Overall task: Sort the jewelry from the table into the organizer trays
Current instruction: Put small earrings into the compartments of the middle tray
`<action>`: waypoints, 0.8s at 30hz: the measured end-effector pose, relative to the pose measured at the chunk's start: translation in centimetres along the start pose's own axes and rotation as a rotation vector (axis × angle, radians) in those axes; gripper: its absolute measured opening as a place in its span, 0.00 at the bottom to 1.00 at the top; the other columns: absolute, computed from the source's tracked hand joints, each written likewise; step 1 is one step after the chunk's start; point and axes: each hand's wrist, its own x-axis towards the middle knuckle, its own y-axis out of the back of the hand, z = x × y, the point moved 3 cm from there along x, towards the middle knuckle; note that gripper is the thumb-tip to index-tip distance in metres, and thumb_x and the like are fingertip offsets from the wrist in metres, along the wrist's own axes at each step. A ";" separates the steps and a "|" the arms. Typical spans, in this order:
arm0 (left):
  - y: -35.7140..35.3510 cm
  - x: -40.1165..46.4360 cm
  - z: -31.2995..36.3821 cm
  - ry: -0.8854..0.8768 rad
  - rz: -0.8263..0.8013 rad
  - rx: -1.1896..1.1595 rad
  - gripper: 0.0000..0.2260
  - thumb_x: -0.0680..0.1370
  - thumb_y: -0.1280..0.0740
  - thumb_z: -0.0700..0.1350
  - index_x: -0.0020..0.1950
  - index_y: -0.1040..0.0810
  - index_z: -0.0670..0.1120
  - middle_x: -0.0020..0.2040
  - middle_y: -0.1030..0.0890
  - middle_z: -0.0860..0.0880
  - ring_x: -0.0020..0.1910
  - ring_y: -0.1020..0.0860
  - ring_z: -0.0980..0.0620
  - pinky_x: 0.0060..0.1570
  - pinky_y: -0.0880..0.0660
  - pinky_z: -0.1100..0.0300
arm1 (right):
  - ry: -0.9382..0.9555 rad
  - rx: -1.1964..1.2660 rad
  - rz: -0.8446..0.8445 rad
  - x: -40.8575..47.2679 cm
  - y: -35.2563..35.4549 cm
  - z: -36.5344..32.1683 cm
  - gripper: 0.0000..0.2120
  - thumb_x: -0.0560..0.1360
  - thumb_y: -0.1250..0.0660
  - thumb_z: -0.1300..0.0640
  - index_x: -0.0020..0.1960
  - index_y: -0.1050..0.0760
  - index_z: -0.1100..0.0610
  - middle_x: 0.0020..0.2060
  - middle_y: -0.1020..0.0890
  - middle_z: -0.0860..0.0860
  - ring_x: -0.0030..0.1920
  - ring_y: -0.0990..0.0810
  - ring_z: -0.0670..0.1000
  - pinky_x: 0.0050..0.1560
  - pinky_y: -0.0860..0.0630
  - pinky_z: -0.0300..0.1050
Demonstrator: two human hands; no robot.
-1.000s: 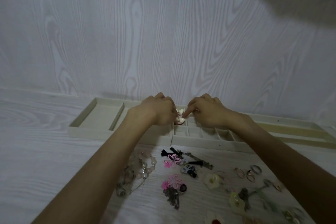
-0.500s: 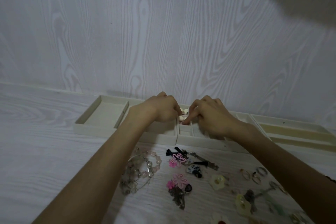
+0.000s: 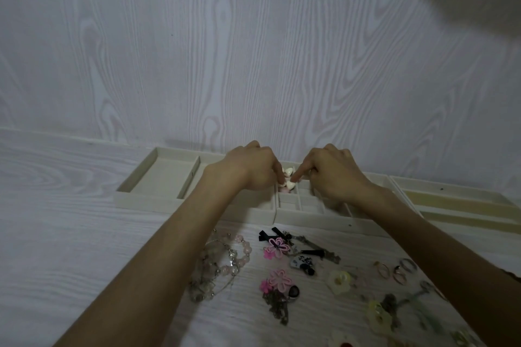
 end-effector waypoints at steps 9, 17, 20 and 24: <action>0.0 -0.2 0.1 -0.014 -0.087 -0.055 0.18 0.77 0.43 0.41 0.47 0.21 0.64 0.65 0.27 0.50 0.62 0.36 0.50 0.63 0.33 0.51 | -0.049 0.132 0.136 -2.3 3.1 0.5 0.24 0.72 0.44 0.71 0.45 0.17 0.46 0.48 0.18 0.51 0.52 0.25 0.53 0.58 0.35 0.49; 2.1 -5.3 0.4 -0.010 0.105 -0.115 0.17 0.77 0.40 0.39 0.42 0.24 0.63 0.62 0.23 0.51 0.63 0.34 0.52 0.59 0.32 0.53 | -0.018 0.355 0.055 -8.3 6.3 1.3 0.17 0.78 0.40 0.62 0.44 0.17 0.45 0.49 0.19 0.46 0.53 0.23 0.48 0.58 0.28 0.49; 1.4 -8.4 0.3 0.067 0.211 -0.157 0.17 0.76 0.39 0.39 0.41 0.24 0.63 0.62 0.24 0.51 0.61 0.31 0.51 0.60 0.32 0.52 | -0.017 0.410 -0.070 -10.3 5.9 0.6 0.13 0.78 0.38 0.60 0.47 0.18 0.45 0.45 0.21 0.40 0.48 0.23 0.44 0.47 0.28 0.37; -1.0 -11.6 1.8 0.113 0.416 -0.318 0.15 0.75 0.37 0.39 0.40 0.21 0.60 0.53 0.19 0.56 0.53 0.23 0.54 0.49 0.28 0.56 | -0.053 0.385 -0.334 -12.2 3.9 0.1 0.09 0.76 0.35 0.58 0.51 0.19 0.48 0.46 0.18 0.47 0.41 0.22 0.41 0.39 0.28 0.31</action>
